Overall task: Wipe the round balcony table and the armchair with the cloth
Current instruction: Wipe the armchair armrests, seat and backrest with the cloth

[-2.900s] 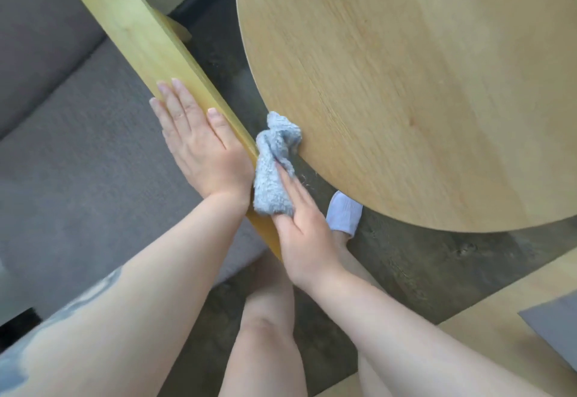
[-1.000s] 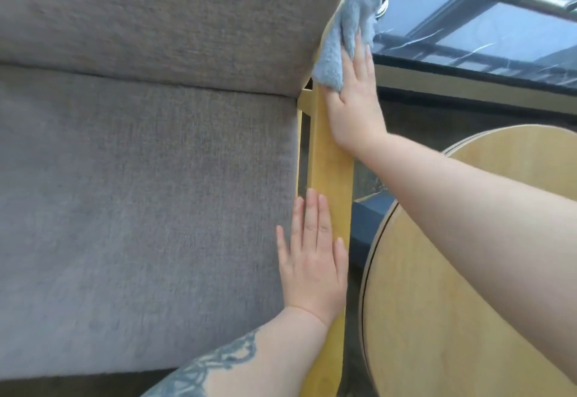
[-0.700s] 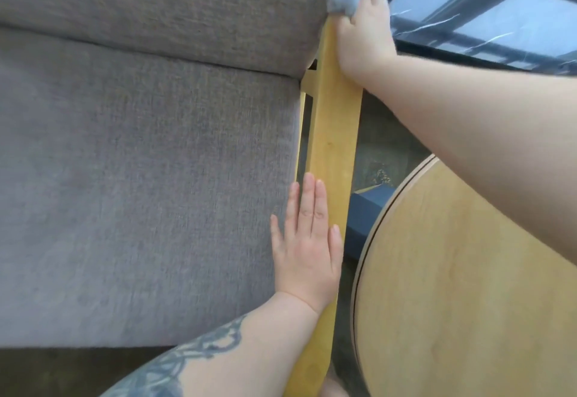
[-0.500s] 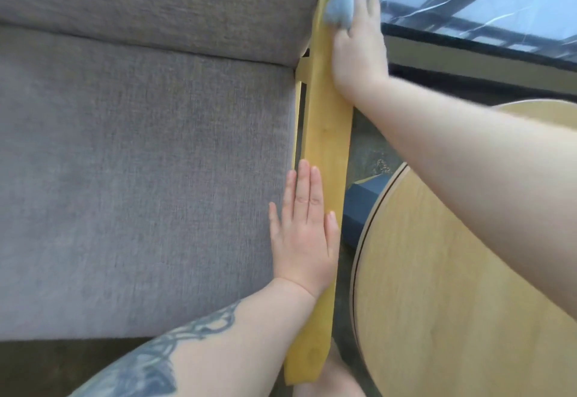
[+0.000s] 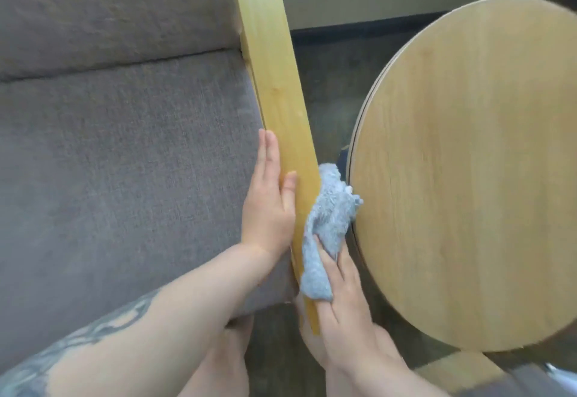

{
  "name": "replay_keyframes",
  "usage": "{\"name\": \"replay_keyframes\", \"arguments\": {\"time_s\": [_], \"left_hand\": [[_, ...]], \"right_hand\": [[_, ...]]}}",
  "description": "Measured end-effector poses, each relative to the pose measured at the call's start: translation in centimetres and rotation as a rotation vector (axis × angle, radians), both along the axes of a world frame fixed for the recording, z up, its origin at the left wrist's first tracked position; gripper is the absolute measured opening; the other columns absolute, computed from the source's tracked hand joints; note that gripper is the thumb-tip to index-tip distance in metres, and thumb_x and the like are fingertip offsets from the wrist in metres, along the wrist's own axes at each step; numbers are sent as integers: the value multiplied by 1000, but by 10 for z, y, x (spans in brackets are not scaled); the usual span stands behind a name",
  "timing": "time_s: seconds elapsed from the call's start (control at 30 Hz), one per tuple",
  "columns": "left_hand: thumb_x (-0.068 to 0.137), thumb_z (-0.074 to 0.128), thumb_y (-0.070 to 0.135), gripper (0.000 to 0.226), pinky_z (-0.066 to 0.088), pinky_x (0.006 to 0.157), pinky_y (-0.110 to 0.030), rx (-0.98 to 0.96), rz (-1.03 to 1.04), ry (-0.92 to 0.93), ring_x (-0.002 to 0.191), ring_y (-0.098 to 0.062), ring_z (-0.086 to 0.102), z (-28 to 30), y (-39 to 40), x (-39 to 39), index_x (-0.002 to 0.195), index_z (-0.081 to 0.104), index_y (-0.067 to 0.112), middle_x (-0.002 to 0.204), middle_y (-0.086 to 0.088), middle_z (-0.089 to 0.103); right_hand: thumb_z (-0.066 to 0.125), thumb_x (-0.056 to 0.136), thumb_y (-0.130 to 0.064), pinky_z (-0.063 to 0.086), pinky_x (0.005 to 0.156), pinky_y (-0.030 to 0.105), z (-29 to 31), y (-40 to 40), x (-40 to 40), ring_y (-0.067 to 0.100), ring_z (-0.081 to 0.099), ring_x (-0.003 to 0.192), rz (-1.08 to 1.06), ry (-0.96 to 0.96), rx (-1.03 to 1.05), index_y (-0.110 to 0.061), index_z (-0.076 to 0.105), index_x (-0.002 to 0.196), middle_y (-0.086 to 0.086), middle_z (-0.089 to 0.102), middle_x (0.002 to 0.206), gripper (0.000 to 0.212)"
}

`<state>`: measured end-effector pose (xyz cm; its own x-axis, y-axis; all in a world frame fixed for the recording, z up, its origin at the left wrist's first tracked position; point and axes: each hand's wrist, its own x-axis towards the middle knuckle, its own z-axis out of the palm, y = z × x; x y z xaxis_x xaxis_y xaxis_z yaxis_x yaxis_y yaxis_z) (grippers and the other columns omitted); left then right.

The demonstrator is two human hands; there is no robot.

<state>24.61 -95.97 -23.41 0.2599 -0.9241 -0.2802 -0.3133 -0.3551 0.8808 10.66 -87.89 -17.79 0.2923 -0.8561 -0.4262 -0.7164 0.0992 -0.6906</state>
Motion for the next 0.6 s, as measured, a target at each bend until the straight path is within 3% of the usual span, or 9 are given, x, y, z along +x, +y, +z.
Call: {"name": "replay_keyframes", "arguments": {"time_s": [0.1,0.23,0.3,0.37,0.5,0.6], "left_hand": [[100,48,20,65,5,107,-2,26,-40,-17,136,15,1,3,1,9,153,9,17,154,15,3],[100,48,17,65,5,104,2,27,36,-27,133,15,5,3,2,-1,153,10,18,160,5,8],[101,45,19,64,4,104,2,33,37,-33,133,14,5,3,1,-3,153,8,19,160,6,6],[102,39,21,61,5,109,-5,24,70,-63,139,7,6,2,2,-9,153,7,19,161,6,5],[102,30,21,59,9,112,-13,92,127,-146,146,-5,7,8,13,-31,153,1,21,161,5,3],[102,31,24,62,23,111,-26,225,7,-161,145,-9,13,24,37,-37,153,-5,27,161,10,-2]], "right_hand": [[48,84,-18,20,112,45,-23,-7,-13,21,12,146,207,220,-180,-41,16,149,1,14,159,76],[60,73,-10,5,118,43,-27,0,7,19,2,148,161,287,-224,-29,20,150,0,11,160,89],[61,70,-16,6,119,40,-23,47,-13,17,6,148,315,283,-305,-24,39,138,-5,11,159,72],[49,71,-14,6,119,36,-25,66,-36,14,10,147,448,252,-379,-23,53,121,-8,13,159,50],[42,71,-9,13,117,38,-29,22,-29,19,24,143,415,234,-380,-21,53,123,-2,40,150,54],[40,74,-10,17,116,42,-25,14,-29,21,29,139,462,229,-392,-19,50,126,1,47,144,54]]}}
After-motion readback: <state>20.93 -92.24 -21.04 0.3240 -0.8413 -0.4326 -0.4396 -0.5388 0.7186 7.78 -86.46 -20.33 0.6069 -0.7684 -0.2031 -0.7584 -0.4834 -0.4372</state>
